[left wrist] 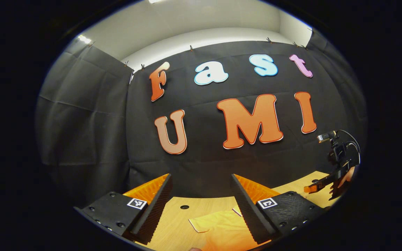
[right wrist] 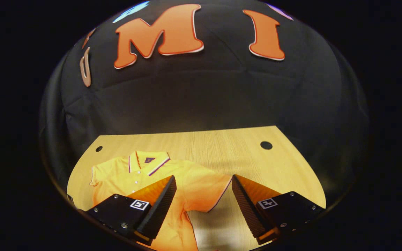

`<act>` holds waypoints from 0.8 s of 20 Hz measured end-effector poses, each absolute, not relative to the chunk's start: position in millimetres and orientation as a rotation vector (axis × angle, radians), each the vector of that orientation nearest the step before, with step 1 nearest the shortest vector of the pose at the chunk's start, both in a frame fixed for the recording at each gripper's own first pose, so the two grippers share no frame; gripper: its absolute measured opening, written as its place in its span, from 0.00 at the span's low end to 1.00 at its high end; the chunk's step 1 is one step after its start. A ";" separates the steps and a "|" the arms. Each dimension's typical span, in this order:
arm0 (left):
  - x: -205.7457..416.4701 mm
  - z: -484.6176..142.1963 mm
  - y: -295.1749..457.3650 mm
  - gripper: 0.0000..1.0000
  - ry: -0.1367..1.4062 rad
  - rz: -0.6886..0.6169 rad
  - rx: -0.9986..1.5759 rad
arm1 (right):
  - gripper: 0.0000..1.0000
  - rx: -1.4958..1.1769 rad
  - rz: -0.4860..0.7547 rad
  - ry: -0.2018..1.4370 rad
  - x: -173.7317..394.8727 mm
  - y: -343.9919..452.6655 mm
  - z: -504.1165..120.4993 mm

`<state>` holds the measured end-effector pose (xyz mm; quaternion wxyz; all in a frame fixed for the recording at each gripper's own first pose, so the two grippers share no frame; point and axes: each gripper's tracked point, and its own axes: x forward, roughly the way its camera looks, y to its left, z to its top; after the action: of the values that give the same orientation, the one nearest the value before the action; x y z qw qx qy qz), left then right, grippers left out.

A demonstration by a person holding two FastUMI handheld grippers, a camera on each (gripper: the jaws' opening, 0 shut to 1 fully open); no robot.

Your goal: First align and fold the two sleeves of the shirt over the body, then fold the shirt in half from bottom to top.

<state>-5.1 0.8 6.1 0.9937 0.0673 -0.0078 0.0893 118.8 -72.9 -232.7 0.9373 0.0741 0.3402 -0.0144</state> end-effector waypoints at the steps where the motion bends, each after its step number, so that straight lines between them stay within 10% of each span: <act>1: -4.5 5.2 1.3 0.99 -0.008 0.183 0.136 | 0.97 0.156 -0.033 0.729 120.5 -78.0 -241.8; 16: 6.4 -21.9 -1.4 0.99 0.079 0.196 0.122 | 0.88 0.239 -0.054 1.220 132.3 -88.2 -349.7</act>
<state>6.4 -1.4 -21.9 0.9926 0.0608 0.0395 0.0975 132.3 -88.2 -349.7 0.8127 0.1118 0.5712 -0.0255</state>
